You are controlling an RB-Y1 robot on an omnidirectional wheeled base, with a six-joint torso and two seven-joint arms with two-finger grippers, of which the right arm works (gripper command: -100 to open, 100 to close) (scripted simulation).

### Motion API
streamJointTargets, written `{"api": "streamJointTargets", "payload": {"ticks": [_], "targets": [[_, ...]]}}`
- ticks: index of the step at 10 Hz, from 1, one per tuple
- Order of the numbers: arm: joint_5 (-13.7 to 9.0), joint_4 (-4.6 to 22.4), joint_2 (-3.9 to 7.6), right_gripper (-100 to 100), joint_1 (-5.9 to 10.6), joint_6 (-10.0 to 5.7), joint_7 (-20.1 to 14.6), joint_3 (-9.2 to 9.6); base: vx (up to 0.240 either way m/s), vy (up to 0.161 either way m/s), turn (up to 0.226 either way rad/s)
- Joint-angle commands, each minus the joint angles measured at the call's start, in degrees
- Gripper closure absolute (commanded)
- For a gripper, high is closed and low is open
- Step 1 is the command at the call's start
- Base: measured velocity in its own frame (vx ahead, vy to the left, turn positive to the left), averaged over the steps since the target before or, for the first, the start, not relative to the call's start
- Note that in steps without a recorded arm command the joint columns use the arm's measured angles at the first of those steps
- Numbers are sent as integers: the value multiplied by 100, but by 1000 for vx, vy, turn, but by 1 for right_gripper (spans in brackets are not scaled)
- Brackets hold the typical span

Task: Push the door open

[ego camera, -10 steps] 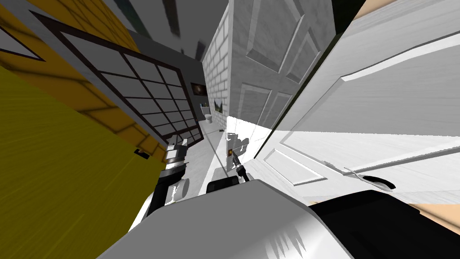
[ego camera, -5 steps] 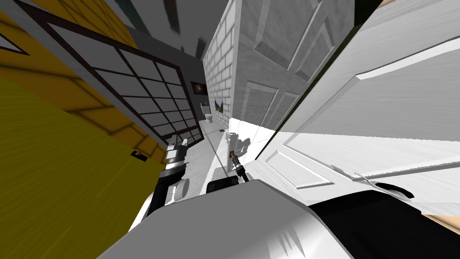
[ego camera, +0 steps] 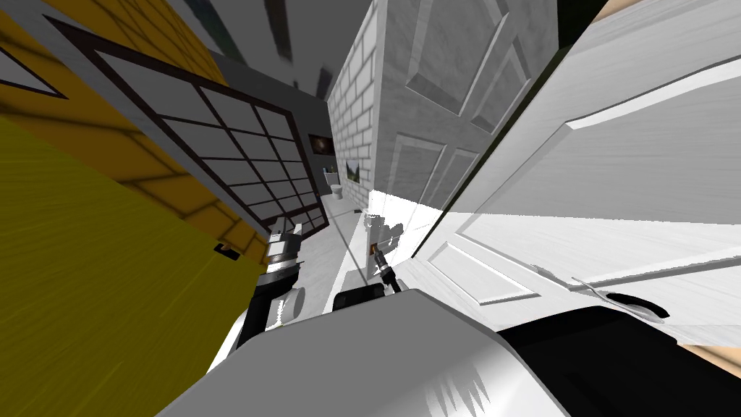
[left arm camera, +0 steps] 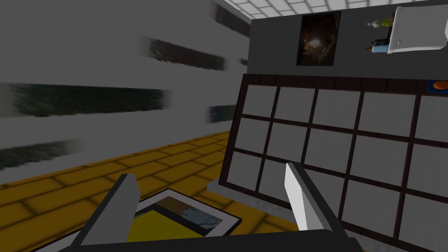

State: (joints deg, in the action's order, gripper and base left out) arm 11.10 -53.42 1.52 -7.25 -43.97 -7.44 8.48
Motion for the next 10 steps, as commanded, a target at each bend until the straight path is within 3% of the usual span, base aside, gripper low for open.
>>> {"api": "streamJointTargets", "payload": {"ticks": [1, 10], "targets": [[-46, -2, 59, 100, 41, 2, 36, -99, 132, 58, -38], [-293, 68, 244, 100, 148, 59, 197, -572, 162, 75, -47]]}}
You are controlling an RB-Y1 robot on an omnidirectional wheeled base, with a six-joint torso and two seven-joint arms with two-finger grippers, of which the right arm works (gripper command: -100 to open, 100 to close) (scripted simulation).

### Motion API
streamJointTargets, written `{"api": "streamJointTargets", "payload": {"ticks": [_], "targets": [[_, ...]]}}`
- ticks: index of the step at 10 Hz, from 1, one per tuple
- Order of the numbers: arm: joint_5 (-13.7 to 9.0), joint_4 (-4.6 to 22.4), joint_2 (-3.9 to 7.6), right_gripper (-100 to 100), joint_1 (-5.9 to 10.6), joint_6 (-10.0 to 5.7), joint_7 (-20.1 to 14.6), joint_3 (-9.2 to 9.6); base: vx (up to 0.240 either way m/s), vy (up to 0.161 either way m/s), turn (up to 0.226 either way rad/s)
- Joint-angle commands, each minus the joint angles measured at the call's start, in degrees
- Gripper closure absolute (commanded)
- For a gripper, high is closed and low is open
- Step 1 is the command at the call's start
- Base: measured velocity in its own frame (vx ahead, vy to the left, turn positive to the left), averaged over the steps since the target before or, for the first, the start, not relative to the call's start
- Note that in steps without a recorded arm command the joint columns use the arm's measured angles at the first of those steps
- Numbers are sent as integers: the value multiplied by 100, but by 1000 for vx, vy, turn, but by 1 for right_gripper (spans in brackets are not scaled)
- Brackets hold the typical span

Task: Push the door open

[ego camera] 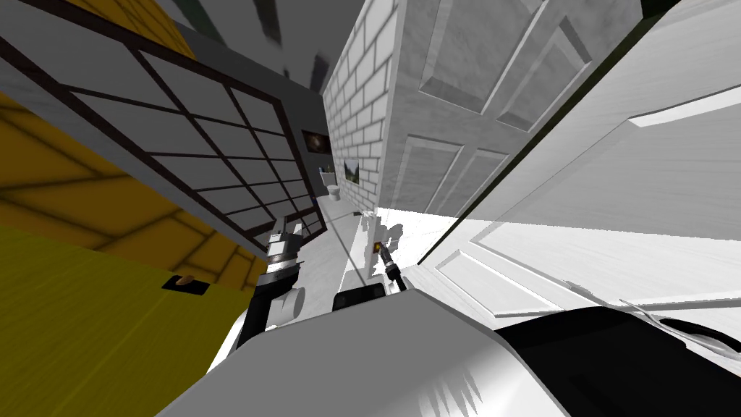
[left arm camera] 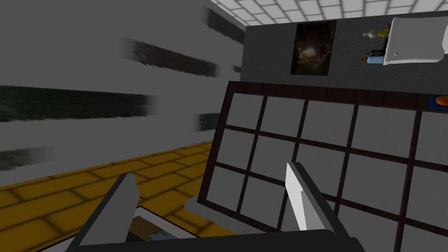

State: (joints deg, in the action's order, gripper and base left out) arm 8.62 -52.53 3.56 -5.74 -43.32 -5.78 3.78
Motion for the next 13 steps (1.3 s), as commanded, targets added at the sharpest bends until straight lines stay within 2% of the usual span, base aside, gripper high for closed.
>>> {"api": "streamJointTargets", "payload": {"ticks": [1, 2, 5, 8, 9, 10, 13], "targets": [[-85, -10, 48, 100, 14, 3, 58, -182, 195, 75, -131], [-72, -66, 34, -100, -29, 24, 5, -97, -59, 64, -97], [-101, -131, -5, -100, -69, 58, -35, -92, -226, 37, -32], [-145, -231, -194, -100, -131, 111, -96, -85, -249, 64, -59], [-135, -236, -152, -100, -126, 117, -81, -84, -98, 47, -15], [-147, -197, -102, -100, -114, 82, -67, -106, 91, 21, 30], [-166, -129, -72, -100, -87, 15, -36, -143, 220, 11, 21]]}}
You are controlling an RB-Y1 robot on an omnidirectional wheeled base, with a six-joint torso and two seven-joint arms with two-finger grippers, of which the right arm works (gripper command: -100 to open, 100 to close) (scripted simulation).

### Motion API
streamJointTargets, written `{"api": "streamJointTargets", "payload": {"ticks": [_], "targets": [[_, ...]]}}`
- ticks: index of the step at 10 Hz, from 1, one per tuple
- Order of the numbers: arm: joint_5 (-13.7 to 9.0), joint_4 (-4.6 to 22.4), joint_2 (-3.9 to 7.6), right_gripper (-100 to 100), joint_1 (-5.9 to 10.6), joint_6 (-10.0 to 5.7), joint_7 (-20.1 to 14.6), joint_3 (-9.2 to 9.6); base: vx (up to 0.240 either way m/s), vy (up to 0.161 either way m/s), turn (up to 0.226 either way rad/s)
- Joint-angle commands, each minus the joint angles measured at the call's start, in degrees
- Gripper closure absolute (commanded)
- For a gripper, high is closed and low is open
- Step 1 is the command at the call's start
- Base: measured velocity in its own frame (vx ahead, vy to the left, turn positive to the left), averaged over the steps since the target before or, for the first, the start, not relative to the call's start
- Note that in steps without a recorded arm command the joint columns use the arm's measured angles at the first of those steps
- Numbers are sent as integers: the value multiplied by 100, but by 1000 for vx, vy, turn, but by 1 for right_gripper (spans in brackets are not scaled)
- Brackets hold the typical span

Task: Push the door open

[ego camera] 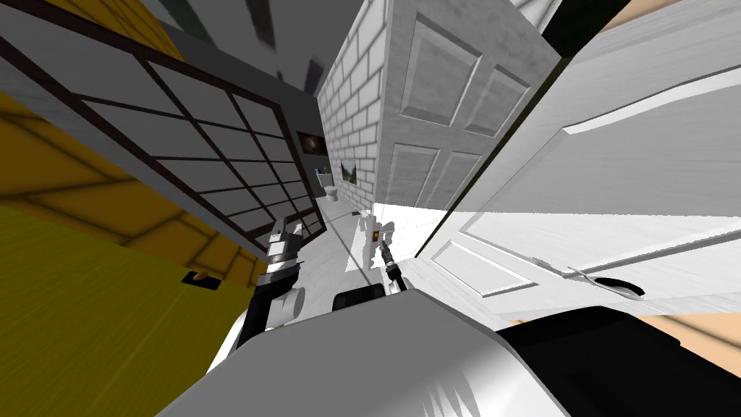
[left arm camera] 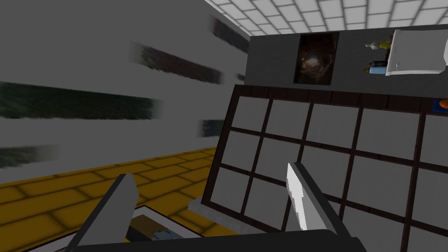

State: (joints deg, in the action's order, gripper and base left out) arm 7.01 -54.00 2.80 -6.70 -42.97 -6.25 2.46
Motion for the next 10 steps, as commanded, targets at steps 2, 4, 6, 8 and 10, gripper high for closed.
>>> {"api": "streamJointTargets", "payload": {"ticks": [2, 4, 6, 8, 10], "targets": [[-18, 68, -12, -100, 29, -70, 34, -37, 231, 14, 27], [-35, 130, -81, -100, 54, -132, 62, -71, 244, 41, 24], [-36, 114, -100, -100, 42, -123, 60, -72, 150, 20, 3], [-36, 114, -100, 100, 42, -123, 60, -72, -23, -2, 12], [-36, 114, -100, 100, 42, -123, 60, -72, -15, -3, 1]]}}
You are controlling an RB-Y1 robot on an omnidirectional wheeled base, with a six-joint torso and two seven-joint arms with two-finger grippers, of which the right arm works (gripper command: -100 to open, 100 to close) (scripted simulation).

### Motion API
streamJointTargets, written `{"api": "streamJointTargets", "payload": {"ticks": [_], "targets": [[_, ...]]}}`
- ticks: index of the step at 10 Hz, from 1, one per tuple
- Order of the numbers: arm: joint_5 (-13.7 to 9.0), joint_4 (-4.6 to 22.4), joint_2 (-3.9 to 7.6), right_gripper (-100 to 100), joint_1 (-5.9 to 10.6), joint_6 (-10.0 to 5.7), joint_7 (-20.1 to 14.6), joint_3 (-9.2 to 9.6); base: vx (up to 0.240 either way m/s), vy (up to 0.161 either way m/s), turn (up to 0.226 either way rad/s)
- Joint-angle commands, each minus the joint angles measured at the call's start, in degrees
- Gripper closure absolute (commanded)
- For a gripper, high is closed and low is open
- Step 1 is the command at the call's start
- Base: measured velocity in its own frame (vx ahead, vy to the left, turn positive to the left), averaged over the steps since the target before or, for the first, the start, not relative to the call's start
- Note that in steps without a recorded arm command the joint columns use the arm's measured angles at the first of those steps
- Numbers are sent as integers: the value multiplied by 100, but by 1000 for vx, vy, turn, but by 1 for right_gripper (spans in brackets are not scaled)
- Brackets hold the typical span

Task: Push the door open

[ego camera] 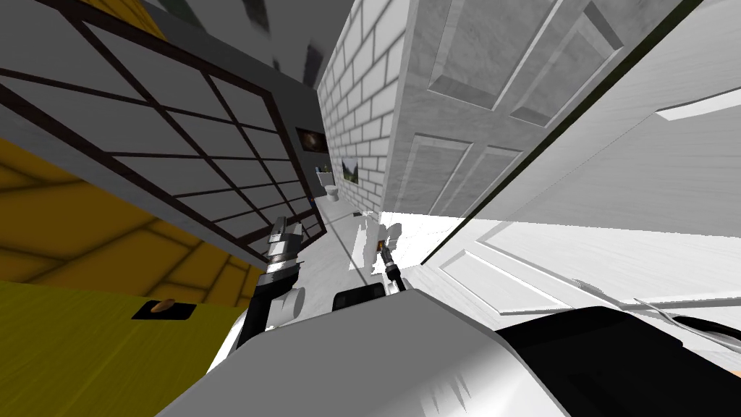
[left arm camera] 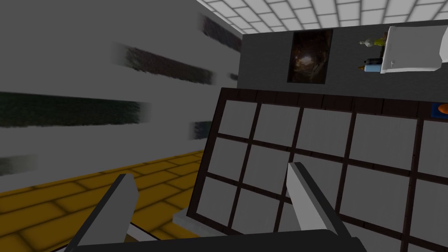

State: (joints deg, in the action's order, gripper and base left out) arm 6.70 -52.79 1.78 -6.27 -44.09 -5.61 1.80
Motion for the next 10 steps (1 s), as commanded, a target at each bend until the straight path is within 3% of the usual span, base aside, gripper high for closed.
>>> {"api": "streamJointTargets", "payload": {"ticks": [1, 4, 10], "targets": [[-4, -7, 3, 100, -1, -11, -4, -6, -8, 1, -3], [-72, 35, 52, 100, 39, 34, 46, -126, 78, 37, -40], [-282, 116, 59, 100, 178, 122, 184, -495, 171, 85, -63]]}}
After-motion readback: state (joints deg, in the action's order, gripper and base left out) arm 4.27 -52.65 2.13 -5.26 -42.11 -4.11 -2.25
